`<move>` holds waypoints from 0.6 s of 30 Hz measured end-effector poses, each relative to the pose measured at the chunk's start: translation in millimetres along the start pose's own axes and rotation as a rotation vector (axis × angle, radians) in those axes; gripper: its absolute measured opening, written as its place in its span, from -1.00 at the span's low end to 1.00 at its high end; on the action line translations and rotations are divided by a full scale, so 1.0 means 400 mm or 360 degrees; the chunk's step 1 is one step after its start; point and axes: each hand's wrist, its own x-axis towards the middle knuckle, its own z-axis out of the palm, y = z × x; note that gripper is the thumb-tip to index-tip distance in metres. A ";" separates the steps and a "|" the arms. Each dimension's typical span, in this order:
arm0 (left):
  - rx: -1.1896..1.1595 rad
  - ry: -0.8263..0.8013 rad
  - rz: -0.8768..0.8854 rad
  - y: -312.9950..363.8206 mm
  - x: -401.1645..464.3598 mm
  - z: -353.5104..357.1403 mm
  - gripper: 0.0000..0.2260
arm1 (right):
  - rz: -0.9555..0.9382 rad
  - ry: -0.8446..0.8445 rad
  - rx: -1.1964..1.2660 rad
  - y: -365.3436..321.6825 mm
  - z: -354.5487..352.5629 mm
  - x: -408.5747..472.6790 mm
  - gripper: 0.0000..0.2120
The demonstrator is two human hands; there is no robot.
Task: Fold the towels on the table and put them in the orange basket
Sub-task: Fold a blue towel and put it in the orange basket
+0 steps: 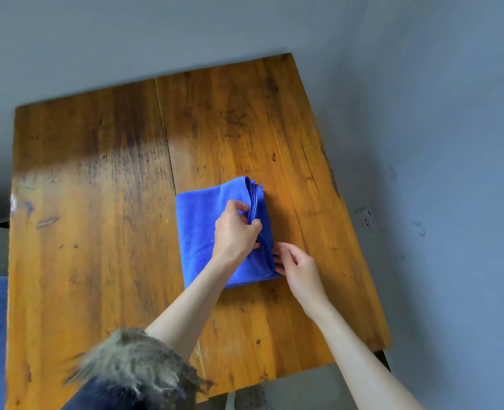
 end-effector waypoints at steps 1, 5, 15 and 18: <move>0.0006 -0.0021 -0.0005 -0.004 0.003 0.014 -0.85 | 0.0026 -0.0017 0.0007 -0.003 -0.004 0.002 -0.72; 0.0030 -0.0143 0.0021 -0.038 0.013 0.038 -0.84 | 0.0056 -0.0027 -0.0079 -0.014 -0.010 0.017 -0.73; 0.1305 0.0408 0.0952 -0.248 0.019 -0.111 -0.61 | -0.0152 0.0203 -0.0626 -0.082 0.054 0.092 -0.79; 0.1554 0.0220 0.0901 -0.283 0.022 -0.098 -0.54 | -0.0187 0.0292 -0.0652 -0.074 0.065 0.108 -0.86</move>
